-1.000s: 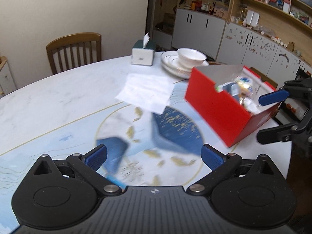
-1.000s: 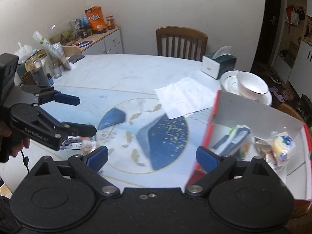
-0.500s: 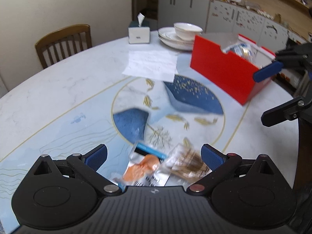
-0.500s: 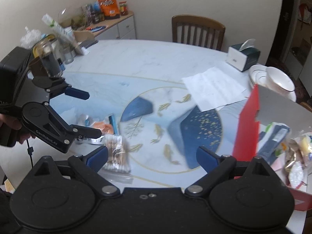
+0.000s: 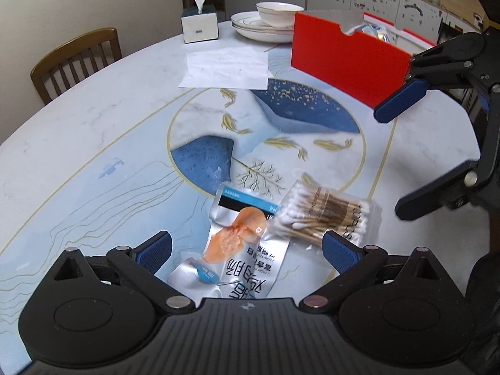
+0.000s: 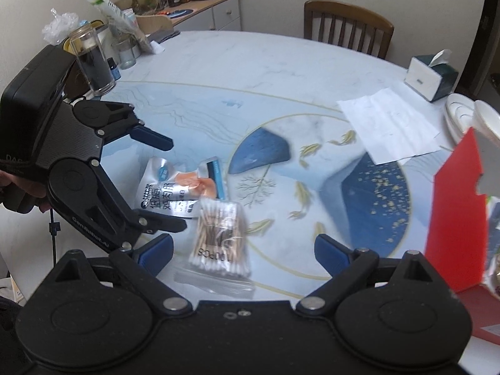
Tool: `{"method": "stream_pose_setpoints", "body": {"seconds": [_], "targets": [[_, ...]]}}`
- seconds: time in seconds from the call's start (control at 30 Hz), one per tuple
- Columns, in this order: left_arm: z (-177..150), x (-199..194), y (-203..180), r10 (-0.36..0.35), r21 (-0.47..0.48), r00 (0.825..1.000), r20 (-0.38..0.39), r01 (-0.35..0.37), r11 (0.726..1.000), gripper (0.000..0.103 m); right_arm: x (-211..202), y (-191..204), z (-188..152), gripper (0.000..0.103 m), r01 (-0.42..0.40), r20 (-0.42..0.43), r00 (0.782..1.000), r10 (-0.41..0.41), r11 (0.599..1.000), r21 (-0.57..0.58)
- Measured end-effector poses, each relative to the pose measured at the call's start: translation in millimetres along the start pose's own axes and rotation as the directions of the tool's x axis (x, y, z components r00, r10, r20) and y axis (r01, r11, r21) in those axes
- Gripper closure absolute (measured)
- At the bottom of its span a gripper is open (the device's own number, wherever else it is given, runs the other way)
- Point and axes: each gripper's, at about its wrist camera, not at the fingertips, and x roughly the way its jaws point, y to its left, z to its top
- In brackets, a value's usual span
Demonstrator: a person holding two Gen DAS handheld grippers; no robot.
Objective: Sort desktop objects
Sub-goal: 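Grasp the snack pouch with the left tool while the right grasps the cotton-swab pack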
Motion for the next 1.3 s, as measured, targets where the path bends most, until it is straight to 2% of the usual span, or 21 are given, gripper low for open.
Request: {"method": "stream_pose_setpoints", "body": {"seconds": [0.47,0.8,0.9,1.03,1.2,1.3], "targets": [[-5.4,13.5,11.7,0.002,-0.014,1.0,-0.004,-0.002,1.0,0.0,52.1,14.2,-6.1,0.008,-0.004,-0.108,0.994,0.002,1.0,-0.011],[-7.5,15.6,18.2,-0.019,-0.028,1.0,-0.002,0.019,0.999,0.0,72.6,20.9,-5.6,0.015,0.005,-0.132,0.991,-0.013,0.999,-0.054],[-7.7,17.0,18.8,-0.016,-0.029,1.0,-0.003,0.016,0.999,0.0,72.5,19.2,-4.0,0.022,0.019,-0.123,0.992,-0.028,0.997,-0.068],[-8.0,17.9,17.0,-0.022,-0.021,1.0,-0.004,0.022,1.0,0.0,71.8,12.5,-2.2,0.027,0.036,-0.113,0.993,-0.044,0.997,-0.071],[-5.5,21.9,8.4,-0.028,0.005,1.0,-0.004,0.028,1.0,0.0,69.2,-2.4,2.7,0.047,0.053,-0.098,0.994,-0.056,0.998,-0.037],[-2.7,25.4,1.0,-0.027,0.021,1.0,-0.003,0.027,0.999,0.0,69.2,-11.4,4.9,0.053,0.063,-0.096,0.993,-0.064,0.998,-0.012]]}}
